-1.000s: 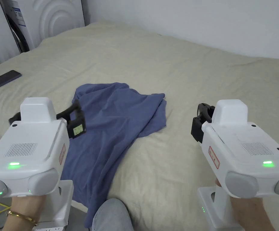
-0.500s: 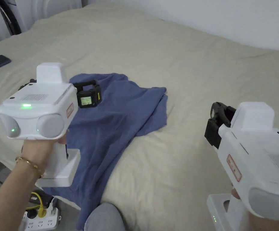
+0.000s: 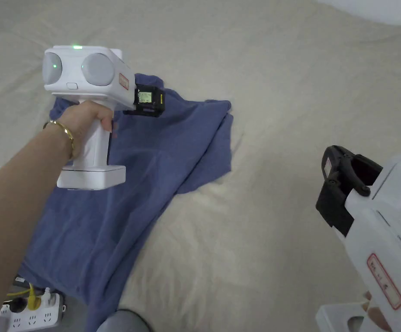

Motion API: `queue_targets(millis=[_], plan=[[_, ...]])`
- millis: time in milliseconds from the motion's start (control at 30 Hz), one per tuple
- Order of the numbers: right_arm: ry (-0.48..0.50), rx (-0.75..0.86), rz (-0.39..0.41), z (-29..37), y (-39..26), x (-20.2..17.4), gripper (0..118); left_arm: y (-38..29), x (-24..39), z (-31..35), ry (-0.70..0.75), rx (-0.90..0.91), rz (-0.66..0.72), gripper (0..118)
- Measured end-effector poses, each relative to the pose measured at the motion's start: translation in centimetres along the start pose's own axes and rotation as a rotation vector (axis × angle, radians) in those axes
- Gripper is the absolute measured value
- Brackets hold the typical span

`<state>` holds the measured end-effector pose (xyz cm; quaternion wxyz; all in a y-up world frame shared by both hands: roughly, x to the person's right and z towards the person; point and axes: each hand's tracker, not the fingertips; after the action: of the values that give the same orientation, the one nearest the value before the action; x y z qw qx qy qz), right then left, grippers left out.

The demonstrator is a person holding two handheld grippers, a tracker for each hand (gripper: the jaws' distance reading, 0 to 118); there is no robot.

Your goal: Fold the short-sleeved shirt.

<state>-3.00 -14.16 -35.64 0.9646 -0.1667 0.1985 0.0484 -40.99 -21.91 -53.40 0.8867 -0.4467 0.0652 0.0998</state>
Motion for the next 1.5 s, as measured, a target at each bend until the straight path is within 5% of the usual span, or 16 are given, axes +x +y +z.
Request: queue_targets(millis=[200,400,433,500,533,633,800,1500], plan=[[-0.012,-0.043,-0.006,-1.7,-1.2,1.3,0,0.0,2.4,-6.7,0.139,-0.18,-0.127,118],[-0.057,-0.086,0.008,-2.5,-2.6,2.7,0,-0.4,2.7,-8.3,0.137,-0.209,-0.07,90],[-0.061,-0.093,-0.005,-2.5,-2.8,3.0,0,-0.1,2.8,-7.8,0.09,-0.235,-0.073,79],[-0.066,-0.097,-0.029,-2.2,-3.1,3.2,0,0.4,3.0,-6.8,0.078,-0.212,-0.089,17],[-0.07,-0.101,-0.032,-2.1,-3.2,3.2,0,0.4,2.9,-6.8,0.127,-0.188,-0.072,0],[-0.081,-0.102,-0.032,-1.0,-3.4,3.3,0,0.9,1.5,-5.2,0.055,-0.175,0.079,0],[-0.096,-0.084,-0.032,1.5,-2.7,3.3,0,-0.2,0.7,-0.8,0.059,-0.043,0.098,0],[-0.134,0.135,-0.065,17.9,-1.0,2.4,0,3.0,4.1,32.3,-0.055,0.496,0.036,0]])
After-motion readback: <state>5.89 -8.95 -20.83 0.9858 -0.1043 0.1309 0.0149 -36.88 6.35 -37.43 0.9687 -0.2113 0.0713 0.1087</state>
